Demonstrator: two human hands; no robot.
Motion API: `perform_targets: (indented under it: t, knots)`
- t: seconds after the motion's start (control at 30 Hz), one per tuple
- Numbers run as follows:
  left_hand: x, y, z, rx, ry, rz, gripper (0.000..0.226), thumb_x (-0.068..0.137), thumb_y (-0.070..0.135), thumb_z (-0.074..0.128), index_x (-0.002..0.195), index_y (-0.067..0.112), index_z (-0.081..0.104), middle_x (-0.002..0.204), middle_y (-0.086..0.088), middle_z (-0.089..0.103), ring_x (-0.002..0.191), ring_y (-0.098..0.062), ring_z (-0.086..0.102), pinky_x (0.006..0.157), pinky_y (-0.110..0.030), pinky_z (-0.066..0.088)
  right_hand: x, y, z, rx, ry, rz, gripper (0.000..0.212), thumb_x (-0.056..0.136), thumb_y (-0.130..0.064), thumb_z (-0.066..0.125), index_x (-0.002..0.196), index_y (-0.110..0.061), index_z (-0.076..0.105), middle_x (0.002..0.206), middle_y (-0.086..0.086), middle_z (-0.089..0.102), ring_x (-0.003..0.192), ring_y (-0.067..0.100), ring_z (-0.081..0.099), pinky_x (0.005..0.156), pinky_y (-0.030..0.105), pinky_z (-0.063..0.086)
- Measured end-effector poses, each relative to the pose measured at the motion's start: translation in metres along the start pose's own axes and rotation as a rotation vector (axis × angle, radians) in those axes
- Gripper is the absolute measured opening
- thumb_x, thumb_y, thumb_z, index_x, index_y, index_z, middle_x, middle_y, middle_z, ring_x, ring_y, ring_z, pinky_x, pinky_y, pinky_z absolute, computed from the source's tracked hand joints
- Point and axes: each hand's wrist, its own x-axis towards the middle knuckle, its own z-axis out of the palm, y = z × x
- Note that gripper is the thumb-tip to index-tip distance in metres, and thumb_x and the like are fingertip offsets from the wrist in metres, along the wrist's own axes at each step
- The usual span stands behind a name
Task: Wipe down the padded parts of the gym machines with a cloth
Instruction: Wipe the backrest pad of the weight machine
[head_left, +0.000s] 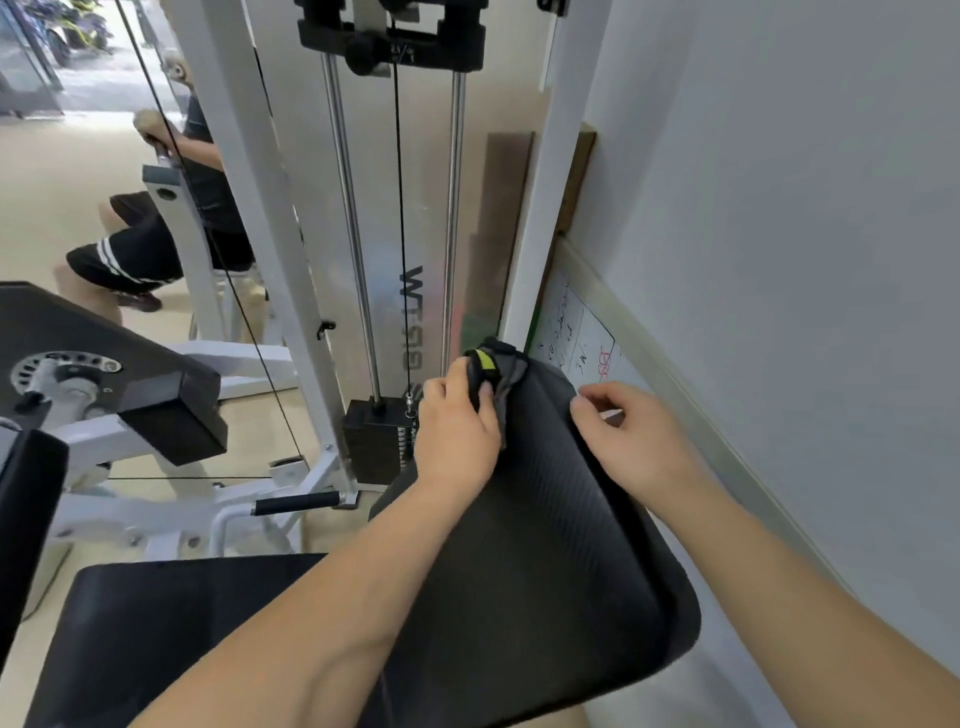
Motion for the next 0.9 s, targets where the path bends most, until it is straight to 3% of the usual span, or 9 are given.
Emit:
perform_targets:
  t: [0.17, 0.3, 0.4, 0.53, 0.63, 0.73, 0.9]
  knots:
    - [0.037, -0.001, -0.013, -0.087, -0.185, -0.14, 0.044, 0.105, 0.042, 0.046, 0.146, 0.025, 0.046, 0.136, -0.01, 0.06, 0.125, -0.033, 0.057, 0.103, -0.045, 0.047, 0.024, -0.013, 0.008, -0.023, -0.047, -0.014, 0.022, 0.099, -0.044, 0.058, 0.114, -0.03, 0.067, 0.106, -0.016, 0.066, 0.094, 0.005, 0.063, 0.078, 0.023, 0.044]
    - [0.039, 0.034, -0.033, -0.247, -0.21, 0.126, 0.035, 0.101, 0.042, 0.055, 0.134, 0.035, 0.05, 0.12, 0.008, 0.068, 0.111, -0.017, 0.064, 0.093, -0.036, 0.052, 0.045, -0.019, 0.015, 0.003, -0.065, -0.061, 0.007, 0.095, -0.036, 0.065, 0.096, -0.03, 0.064, 0.094, -0.014, 0.068, 0.083, 0.002, 0.061, 0.068, 0.017, 0.042]
    - [0.051, 0.032, -0.026, -0.098, -0.245, 0.251, 0.042, 0.096, 0.052, 0.048, 0.136, 0.04, 0.051, 0.122, 0.006, 0.068, 0.115, -0.021, 0.061, 0.097, -0.045, 0.052, 0.058, -0.017, 0.014, 0.049, -0.086, -0.04, 0.015, 0.089, -0.037, 0.069, 0.096, -0.024, 0.071, 0.093, -0.009, 0.072, 0.089, 0.011, 0.066, 0.073, 0.026, 0.049]
    - [0.064, -0.001, -0.024, 0.053, -0.321, 0.024, 0.037, 0.101, 0.049, 0.041, 0.132, 0.036, 0.057, 0.117, -0.008, 0.07, 0.111, -0.035, 0.062, 0.099, -0.049, 0.051, 0.07, -0.012, 0.007, 0.05, -0.165, -0.071, 0.028, 0.089, -0.049, 0.07, 0.106, -0.027, 0.07, 0.099, -0.009, 0.069, 0.092, 0.006, 0.065, 0.076, 0.022, 0.05]
    - [0.062, -0.018, -0.031, -0.022, -0.389, -0.1, 0.038, 0.107, 0.038, 0.046, 0.143, 0.028, 0.056, 0.124, -0.004, 0.07, 0.115, -0.025, 0.062, 0.103, -0.038, 0.048, 0.083, -0.017, 0.01, 0.071, -0.206, -0.073, 0.028, 0.088, -0.049, 0.072, 0.093, -0.022, 0.073, 0.094, 0.001, 0.074, 0.09, 0.017, 0.069, 0.076, 0.03, 0.054]
    - [0.065, -0.017, -0.033, -0.097, -0.408, -0.054, 0.035, 0.106, 0.033, 0.05, 0.14, 0.028, 0.059, 0.122, 0.003, 0.07, 0.116, -0.017, 0.062, 0.102, -0.03, 0.046, 0.092, -0.024, 0.019, 0.104, -0.231, -0.065, 0.032, 0.088, -0.045, 0.074, 0.087, -0.013, 0.071, 0.092, 0.011, 0.072, 0.085, 0.024, 0.068, 0.07, 0.03, 0.05]
    - [0.104, -0.005, -0.034, -0.237, -0.573, 0.099, 0.028, 0.104, 0.026, 0.059, 0.131, 0.031, 0.064, 0.119, 0.013, 0.072, 0.112, -0.005, 0.065, 0.102, -0.023, 0.05, 0.113, -0.026, 0.022, 0.077, -0.337, -0.044, 0.037, 0.088, -0.047, 0.073, 0.069, -0.02, 0.055, 0.062, -0.007, 0.053, 0.061, 0.012, 0.049, 0.062, 0.031, 0.038]
